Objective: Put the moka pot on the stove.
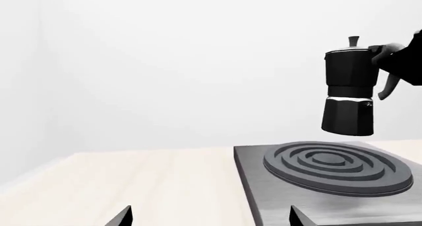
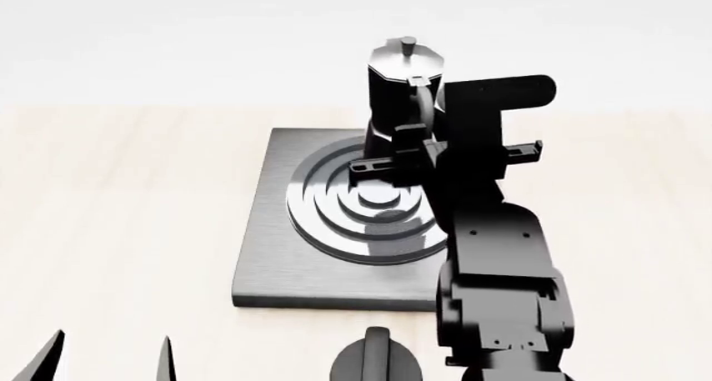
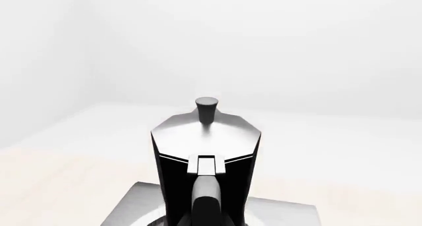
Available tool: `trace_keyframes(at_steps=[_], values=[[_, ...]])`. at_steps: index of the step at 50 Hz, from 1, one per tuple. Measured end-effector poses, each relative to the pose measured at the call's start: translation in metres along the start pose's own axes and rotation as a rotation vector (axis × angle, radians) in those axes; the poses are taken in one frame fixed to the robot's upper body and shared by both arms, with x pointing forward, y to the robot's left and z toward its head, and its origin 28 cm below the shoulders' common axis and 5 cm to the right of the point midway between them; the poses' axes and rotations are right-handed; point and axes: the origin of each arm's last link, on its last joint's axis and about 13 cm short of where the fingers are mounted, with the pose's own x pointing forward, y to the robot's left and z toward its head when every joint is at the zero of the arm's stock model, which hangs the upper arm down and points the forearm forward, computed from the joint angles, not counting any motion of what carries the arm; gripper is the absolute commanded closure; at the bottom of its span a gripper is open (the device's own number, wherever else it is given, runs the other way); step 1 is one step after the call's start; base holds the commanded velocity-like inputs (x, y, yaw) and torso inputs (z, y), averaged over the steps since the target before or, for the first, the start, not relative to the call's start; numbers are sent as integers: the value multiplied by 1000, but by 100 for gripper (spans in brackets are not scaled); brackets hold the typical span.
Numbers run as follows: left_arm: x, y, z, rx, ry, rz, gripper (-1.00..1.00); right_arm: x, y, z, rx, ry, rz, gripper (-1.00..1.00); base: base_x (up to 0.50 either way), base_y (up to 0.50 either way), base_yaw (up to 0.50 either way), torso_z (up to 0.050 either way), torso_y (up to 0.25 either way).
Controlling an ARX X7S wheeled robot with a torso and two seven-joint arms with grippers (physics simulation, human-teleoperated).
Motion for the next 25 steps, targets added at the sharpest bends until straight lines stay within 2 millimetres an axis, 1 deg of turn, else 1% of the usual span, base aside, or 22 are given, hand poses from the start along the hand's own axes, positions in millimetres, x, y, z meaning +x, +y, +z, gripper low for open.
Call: trace_keyframes(at_steps=[25], values=[[0,0,0,-2,-1,3,-100,-4,5,-16,7,54,3,100,0,0,0,0,1]])
